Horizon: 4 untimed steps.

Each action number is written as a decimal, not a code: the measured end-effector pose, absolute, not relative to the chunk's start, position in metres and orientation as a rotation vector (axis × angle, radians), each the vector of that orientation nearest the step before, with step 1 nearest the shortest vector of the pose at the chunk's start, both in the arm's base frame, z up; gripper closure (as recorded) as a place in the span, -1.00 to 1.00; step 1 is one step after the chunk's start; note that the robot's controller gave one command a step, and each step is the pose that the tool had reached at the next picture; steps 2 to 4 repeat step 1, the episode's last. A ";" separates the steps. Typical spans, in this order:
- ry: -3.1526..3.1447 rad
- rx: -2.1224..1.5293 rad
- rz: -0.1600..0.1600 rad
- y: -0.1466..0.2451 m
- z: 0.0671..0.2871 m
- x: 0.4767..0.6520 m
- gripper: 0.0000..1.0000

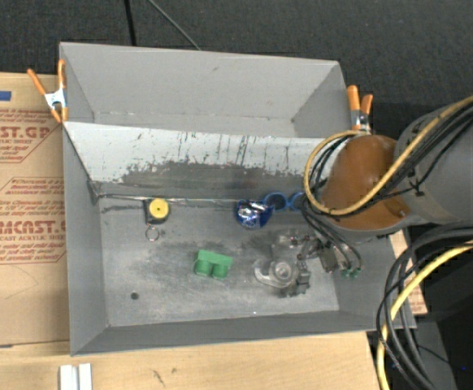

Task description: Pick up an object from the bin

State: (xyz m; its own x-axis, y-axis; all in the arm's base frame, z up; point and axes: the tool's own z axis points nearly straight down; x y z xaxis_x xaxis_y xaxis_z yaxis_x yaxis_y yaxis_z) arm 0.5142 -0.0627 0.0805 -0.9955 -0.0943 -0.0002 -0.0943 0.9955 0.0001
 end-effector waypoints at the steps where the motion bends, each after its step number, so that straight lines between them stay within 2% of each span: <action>1: 3.124 -0.216 -0.002 -0.054 0.241 0.521 1.00; 4: 3.124 -0.216 -0.002 -0.054 0.241 0.521 1.00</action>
Offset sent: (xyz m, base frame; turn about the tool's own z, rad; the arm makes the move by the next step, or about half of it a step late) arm 0.0041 0.0083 0.1565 -0.0432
